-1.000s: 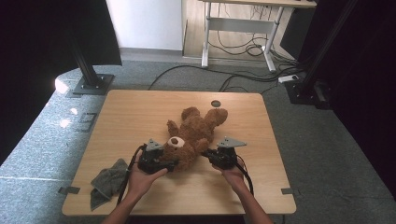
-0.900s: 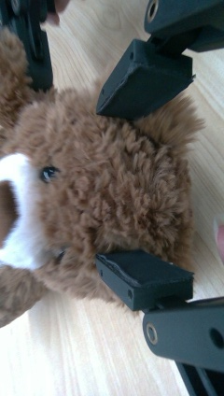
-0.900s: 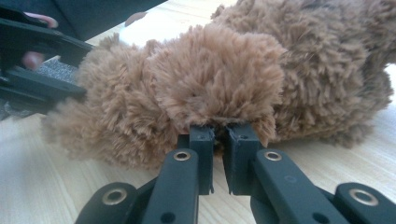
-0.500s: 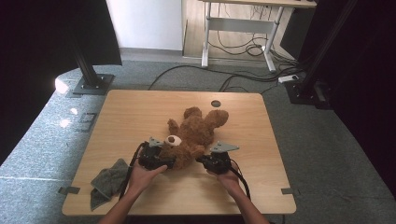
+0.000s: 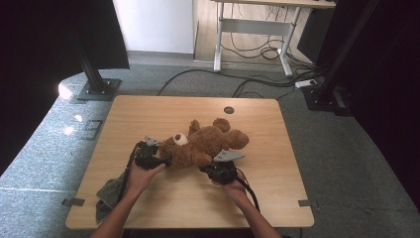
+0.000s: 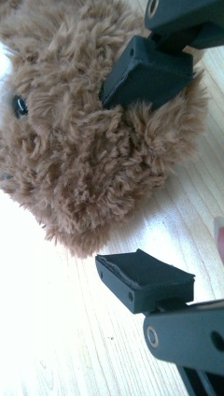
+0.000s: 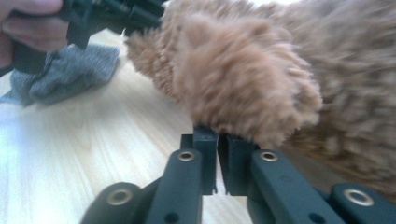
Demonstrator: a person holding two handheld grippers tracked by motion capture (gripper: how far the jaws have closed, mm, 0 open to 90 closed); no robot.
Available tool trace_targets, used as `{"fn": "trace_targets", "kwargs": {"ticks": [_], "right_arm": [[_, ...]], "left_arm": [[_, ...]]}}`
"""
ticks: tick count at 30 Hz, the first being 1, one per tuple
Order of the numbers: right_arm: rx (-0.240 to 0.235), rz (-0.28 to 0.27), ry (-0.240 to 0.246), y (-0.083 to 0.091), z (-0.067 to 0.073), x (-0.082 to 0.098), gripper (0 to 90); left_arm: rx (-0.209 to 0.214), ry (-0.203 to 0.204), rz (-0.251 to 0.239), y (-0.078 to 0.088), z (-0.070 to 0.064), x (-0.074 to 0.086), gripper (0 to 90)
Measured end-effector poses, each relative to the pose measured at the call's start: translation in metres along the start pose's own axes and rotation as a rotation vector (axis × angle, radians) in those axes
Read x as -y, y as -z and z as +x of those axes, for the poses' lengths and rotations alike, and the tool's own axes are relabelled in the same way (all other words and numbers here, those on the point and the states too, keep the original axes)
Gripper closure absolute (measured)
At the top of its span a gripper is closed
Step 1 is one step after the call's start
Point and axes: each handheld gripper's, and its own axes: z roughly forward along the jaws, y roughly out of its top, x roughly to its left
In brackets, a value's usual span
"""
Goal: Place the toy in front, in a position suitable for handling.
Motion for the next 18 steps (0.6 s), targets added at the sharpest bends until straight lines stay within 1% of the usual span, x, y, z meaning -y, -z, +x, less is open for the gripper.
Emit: {"fn": "trace_targets", "kwargs": {"ticks": [1, 2, 3, 4, 6, 8, 10, 11, 12, 13, 14, 16, 18], "right_arm": [[0.002, -0.013, -0.006, 0.004, -0.003, -0.001, 81.3], [-0.003, -0.03, -0.015, 0.011, -0.006, -0.002, 76.3], [0.002, -0.04, -0.015, 0.016, -0.008, -0.003, 69.4], [0.045, -0.057, -0.005, 0.027, -0.011, -0.004, 62.9], [0.079, -0.082, 0.003, 0.042, -0.016, -0.008, 57.7], [0.132, -0.121, -0.005, 0.058, -0.025, -0.014, 52.4], [0.174, -0.158, -0.022, 0.071, -0.035, -0.023, 50.3], [0.195, -0.162, -0.021, 0.074, -0.039, -0.026, 48.1], [0.236, -0.159, -0.02, 0.077, -0.047, -0.031, 44.6], [0.259, -0.153, -0.021, 0.078, -0.053, -0.034, 43.4], [0.288, -0.145, -0.03, 0.077, -0.063, -0.037, 41.9], [0.316, -0.139, -0.067, 0.076, -0.078, -0.041, 38.0], [0.335, -0.118, -0.096, 0.072, -0.092, -0.043, 35.1]], "left_arm": [[-0.002, 0.0, -0.006, 0.0, -0.001, 0.0, 24.2], [-0.003, 0.001, -0.007, 0.0, -0.001, 0.0, 24.9], [0.0, 0.0, -0.006, 0.0, -0.002, 0.0, 24.9], [0.001, 0.001, -0.007, -0.001, -0.002, 0.0, 25.0], [0.005, 0.003, -0.007, -0.001, -0.001, 0.0, 25.0], [0.005, 0.004, -0.006, -0.001, -0.001, 0.0, 25.0], [0.003, 0.004, -0.007, -0.001, -0.002, 0.001, 25.0], [0.003, 0.002, -0.006, -0.001, -0.002, 0.001, 25.0], [0.002, 0.001, -0.005, -0.001, -0.002, 0.001, 25.1], [0.002, -0.001, -0.004, 0.0, -0.002, 0.001, 25.1], [0.003, -0.001, -0.004, 0.0, -0.002, 0.001, 25.1], [0.006, 0.004, -0.003, 0.0, -0.002, 0.002, 25.1], [0.01, 0.005, -0.003, -0.001, -0.001, 0.003, 25.0]]}}
